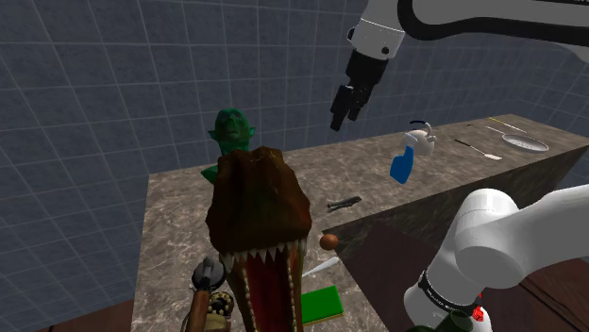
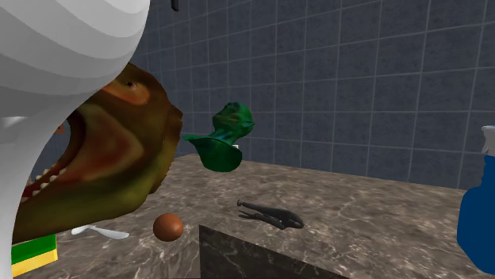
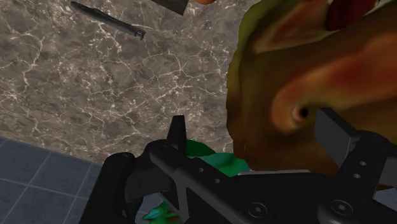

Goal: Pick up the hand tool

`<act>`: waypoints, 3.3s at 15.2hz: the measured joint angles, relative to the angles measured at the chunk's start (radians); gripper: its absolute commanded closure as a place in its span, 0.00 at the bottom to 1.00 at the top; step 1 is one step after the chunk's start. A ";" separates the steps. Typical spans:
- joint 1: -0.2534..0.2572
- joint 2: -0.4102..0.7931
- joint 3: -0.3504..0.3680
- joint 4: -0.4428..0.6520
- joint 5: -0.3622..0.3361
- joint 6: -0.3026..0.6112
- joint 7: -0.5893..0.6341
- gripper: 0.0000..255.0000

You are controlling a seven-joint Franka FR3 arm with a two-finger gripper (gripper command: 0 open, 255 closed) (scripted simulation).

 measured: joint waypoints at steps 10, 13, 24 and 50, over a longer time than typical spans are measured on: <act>0.035 -0.056 -0.123 -0.258 -0.083 0.169 -0.288 0.00; 0.041 -0.043 -0.177 -0.332 -0.122 0.246 -0.399 0.00; 0.043 0.153 -0.433 -0.495 -0.296 0.579 -0.835 0.00; 0.202 0.919 -0.658 -0.384 0.272 1.148 -1.801 1.00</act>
